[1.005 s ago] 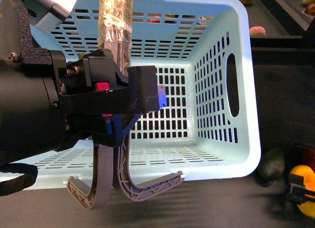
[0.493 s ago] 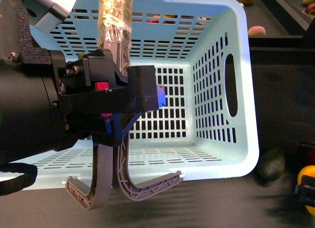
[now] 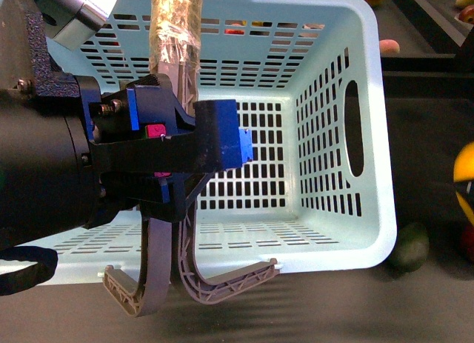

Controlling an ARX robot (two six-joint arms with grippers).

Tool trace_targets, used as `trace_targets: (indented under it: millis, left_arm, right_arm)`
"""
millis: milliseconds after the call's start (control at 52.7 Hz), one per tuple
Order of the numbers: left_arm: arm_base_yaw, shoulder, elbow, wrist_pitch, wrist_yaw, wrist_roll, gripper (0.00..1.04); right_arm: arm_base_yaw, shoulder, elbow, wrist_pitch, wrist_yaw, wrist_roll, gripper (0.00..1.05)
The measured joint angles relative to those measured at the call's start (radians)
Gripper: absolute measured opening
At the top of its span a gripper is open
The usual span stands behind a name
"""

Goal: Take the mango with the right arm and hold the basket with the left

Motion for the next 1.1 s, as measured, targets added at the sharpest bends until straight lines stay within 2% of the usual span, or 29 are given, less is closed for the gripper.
trace_targets:
  millis: [228,417,683,929,1100]
  left_arm:
    - [0.0,0.0,0.0,0.0,-0.001,0.0,0.09]
    - [0.0,0.0,0.0,0.0,-0.001,0.0,0.09]
    - [0.0,0.0,0.0,0.0,0.0,0.0,0.09]
    - [0.0,0.0,0.0,0.0,-0.001,0.0,0.09]
    - [0.0,0.0,0.0,0.0,-0.001,0.0,0.09]
  right_arm:
    - [0.142,-0.34,0.006,-0.146,-0.055,0.043,0.59]
    - [0.278,-0.465,0.042,-0.216,-0.064,0.07,0.59]
    - [0.46,-0.394,0.137,-0.247,-0.007,0.081,0.59]
    - [0.531,-0.264,0.21,-0.255,0.049,0.096,0.59]
    - [0.55,-0.233,0.22,-0.25,0.087,0.112,0.8]
